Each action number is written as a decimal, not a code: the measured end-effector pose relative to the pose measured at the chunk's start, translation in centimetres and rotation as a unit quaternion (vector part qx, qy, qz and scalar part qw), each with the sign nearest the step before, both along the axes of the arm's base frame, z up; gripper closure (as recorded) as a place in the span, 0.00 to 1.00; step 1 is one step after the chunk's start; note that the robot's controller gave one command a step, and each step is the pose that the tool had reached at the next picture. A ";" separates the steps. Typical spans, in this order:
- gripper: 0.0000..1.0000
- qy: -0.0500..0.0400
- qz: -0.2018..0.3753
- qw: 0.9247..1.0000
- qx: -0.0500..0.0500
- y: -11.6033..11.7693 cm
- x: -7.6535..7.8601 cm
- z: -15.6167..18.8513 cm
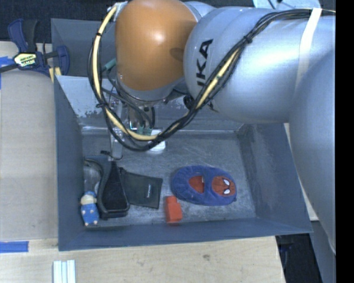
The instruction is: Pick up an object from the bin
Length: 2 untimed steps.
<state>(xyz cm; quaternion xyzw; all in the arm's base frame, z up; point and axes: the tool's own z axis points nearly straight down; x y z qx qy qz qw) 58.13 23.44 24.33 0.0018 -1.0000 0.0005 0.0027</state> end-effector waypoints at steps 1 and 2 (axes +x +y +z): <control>0.00 -0.007 0.284 0.959 0.002 1.1 -1.8 -15.2; 0.00 -0.004 0.543 0.839 0.002 1.1 -7.0 -14.2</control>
Offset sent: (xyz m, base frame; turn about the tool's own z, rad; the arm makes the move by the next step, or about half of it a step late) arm -0.0232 0.0096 -0.1733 -0.5887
